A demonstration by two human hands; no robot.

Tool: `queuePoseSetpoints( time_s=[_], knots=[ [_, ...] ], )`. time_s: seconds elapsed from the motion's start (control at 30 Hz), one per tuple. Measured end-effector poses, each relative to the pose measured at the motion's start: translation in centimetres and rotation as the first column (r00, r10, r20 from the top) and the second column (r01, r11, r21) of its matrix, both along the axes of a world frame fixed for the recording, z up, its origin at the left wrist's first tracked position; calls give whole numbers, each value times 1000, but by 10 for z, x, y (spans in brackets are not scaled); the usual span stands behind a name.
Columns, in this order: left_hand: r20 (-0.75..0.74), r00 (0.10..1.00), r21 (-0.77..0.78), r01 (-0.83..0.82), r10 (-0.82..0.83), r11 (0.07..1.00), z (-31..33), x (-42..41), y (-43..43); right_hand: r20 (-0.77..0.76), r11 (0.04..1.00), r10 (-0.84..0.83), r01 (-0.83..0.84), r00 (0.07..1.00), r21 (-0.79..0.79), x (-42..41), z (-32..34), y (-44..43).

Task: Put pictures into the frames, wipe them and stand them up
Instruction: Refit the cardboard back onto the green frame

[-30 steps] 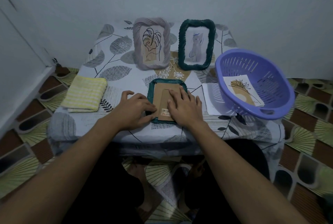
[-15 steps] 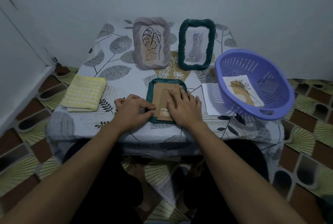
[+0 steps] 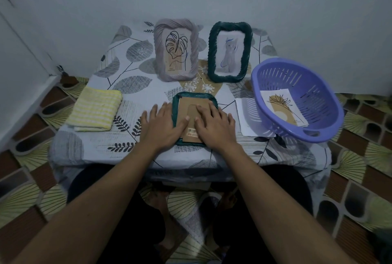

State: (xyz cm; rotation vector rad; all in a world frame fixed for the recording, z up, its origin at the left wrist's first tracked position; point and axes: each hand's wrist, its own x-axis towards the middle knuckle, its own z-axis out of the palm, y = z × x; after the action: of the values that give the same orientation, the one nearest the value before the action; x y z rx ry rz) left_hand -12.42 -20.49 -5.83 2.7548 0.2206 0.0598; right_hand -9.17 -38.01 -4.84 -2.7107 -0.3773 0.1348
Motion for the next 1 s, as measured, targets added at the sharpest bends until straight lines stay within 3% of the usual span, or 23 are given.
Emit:
queuePoseSetpoints(
  time_s=[0.3, 0.47, 0.6, 0.77, 1.0],
  knots=[
    [63, 998, 45, -32, 29, 998, -1, 1, -2, -175, 997, 74, -71, 982, 26, 11, 10, -7],
    [66, 998, 40, -26, 23, 999, -2, 1, 0, -221, 953, 136, -67, 966, 297, 16, 35, -31],
    [66, 998, 46, -21, 18, 999, -5, 2, 2, -172, 982, 90, -59, 981, 179, 10, 47, -49],
    [70, 997, 38, -18, 15, 999, -5, 2, 3, -62, 995, 43, -49, 997, -88, -12, 51, -55],
    [71, 997, 43, -22, 19, 999, -6, 2, 2, 157, 963, 138, -96, 978, -251, -37, 48, -50]
  ],
)
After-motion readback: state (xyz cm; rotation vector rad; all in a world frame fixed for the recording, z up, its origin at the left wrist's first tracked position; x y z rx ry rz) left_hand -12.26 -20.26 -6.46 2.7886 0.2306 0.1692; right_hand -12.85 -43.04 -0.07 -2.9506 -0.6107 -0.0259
